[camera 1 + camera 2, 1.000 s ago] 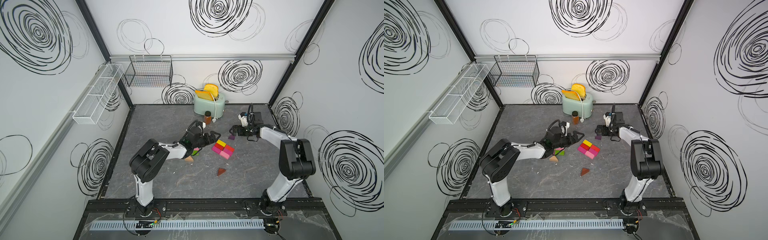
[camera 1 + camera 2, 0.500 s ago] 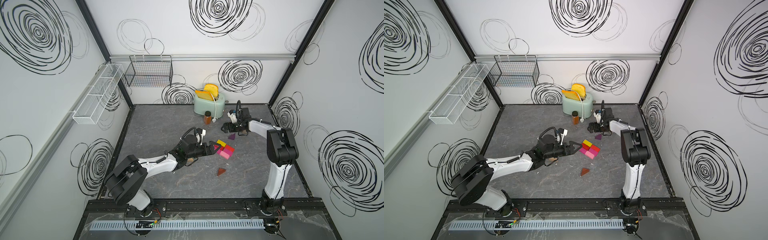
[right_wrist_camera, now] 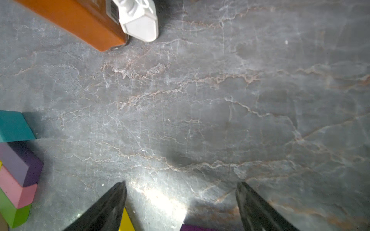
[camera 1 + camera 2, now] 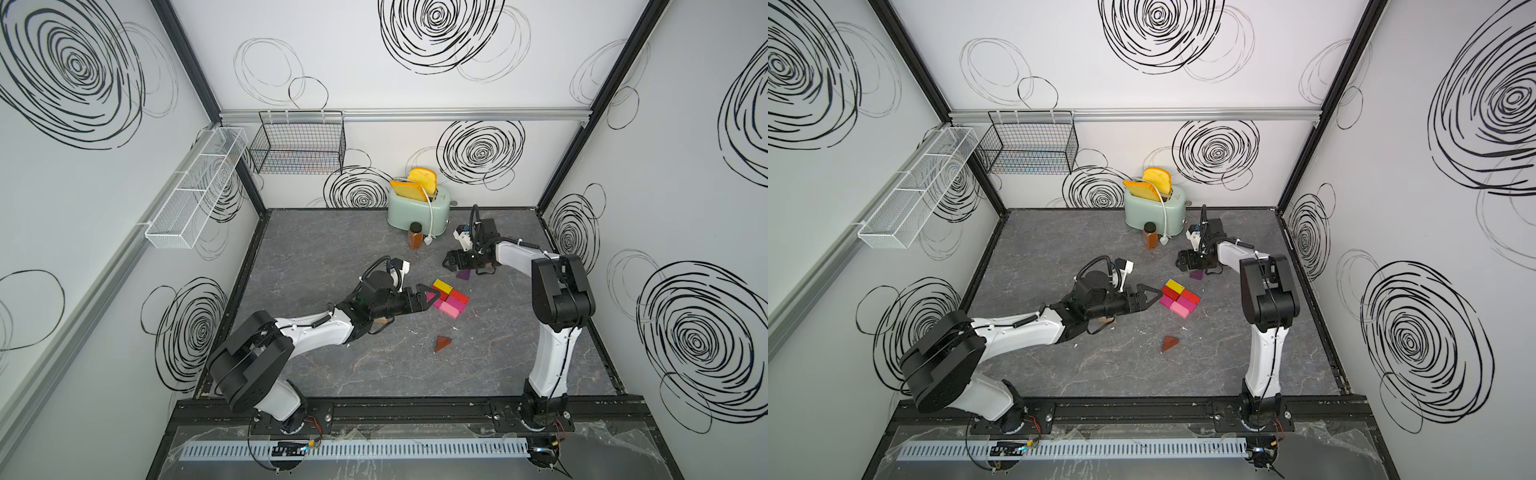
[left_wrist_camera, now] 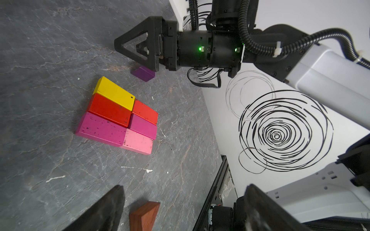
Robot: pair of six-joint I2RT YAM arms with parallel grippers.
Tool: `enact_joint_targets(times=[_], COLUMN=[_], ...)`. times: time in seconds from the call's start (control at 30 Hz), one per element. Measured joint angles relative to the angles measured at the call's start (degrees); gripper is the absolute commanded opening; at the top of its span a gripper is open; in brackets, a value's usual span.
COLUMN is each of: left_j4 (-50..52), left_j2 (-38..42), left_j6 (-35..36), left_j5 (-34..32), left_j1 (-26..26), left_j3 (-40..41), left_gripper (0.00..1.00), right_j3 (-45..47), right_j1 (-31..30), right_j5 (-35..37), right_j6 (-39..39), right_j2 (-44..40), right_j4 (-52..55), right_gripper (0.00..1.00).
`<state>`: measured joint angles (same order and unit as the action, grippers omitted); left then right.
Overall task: Assemble a piece of candy with building blocks
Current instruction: Assemble the building block at the center of the board.
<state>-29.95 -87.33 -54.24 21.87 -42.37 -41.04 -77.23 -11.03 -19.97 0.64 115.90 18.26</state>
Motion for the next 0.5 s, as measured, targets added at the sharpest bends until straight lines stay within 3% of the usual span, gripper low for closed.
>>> enact_joint_targets(times=[0.5], left_j4=[-0.2], left_j2=[0.0], left_j6=[-0.4], left_j5=[0.1], left_j1=[0.0], left_j3=[0.5], left_gripper=[0.98], right_j3=[5.6], right_j1=[0.0], right_j5=[0.3], right_j6=[0.0], right_j2=[-4.6], right_j4=[1.1], right_gripper=[0.80])
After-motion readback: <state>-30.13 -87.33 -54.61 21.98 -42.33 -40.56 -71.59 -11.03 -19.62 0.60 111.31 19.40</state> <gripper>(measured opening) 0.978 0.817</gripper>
